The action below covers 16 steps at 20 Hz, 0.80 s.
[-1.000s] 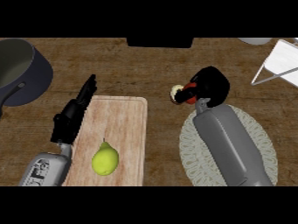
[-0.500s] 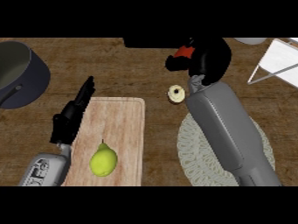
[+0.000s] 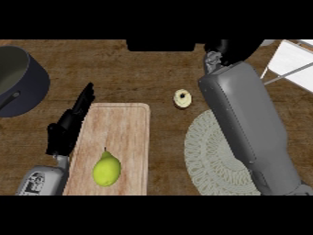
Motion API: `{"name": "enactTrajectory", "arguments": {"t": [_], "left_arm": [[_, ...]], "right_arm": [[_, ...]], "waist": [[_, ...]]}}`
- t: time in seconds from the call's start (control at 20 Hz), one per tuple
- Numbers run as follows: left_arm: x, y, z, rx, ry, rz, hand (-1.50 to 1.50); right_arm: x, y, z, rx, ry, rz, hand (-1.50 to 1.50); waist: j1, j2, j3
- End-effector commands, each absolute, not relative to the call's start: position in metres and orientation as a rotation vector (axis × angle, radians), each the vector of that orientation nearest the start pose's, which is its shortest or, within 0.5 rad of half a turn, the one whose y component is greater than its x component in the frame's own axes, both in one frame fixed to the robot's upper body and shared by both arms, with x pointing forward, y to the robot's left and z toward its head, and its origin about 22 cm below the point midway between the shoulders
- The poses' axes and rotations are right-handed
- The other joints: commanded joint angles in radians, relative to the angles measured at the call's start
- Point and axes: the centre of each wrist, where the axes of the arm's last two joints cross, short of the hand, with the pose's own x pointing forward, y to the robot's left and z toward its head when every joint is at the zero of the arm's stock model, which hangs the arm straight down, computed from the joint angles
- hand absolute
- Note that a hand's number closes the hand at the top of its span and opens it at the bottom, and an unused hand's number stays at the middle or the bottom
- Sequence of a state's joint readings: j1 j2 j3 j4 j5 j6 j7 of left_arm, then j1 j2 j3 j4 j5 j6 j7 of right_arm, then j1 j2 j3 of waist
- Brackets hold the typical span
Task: Pick the bell pepper from the placemat and place it in the tiered shelf
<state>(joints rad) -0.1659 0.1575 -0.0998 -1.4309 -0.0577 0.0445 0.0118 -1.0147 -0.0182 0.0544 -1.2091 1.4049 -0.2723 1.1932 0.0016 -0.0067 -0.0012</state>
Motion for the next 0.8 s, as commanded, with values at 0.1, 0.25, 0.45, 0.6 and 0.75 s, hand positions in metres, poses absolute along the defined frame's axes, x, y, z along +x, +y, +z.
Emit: {"name": "enactTrajectory", "arguments": {"t": [0.1,0.25,0.45,0.6,0.75], "left_arm": [[0.275,0.237,0.012,0.118,-1.577,-0.258,0.0],[0.284,0.226,0.016,0.119,-1.58,-0.266,0.0],[0.289,0.231,0.019,0.108,-1.593,-0.263,0.0],[0.282,0.223,0.021,0.112,-1.578,-0.274,0.0],[0.288,0.236,0.016,0.115,-1.57,-0.25,0.0]], "right_arm": [[0.385,-0.09,0.28,-1.542,-1.147,-0.187,1.5],[0.395,-0.105,0.281,-1.633,-1.117,-0.191,1.5],[0.39,-0.115,0.302,-1.644,-1.122,-0.216,1.5],[0.396,-0.135,0.311,-1.677,-1.11,-0.264,1.5],[0.399,-0.157,0.321,-1.737,-1.091,-0.269,1.5]], "waist": [[-0.002,-0.001,0.0],[0.001,0.005,0.0],[-0.001,0.004,0.0],[0.003,0.005,0.001],[0.0,0.007,0.0]]}}
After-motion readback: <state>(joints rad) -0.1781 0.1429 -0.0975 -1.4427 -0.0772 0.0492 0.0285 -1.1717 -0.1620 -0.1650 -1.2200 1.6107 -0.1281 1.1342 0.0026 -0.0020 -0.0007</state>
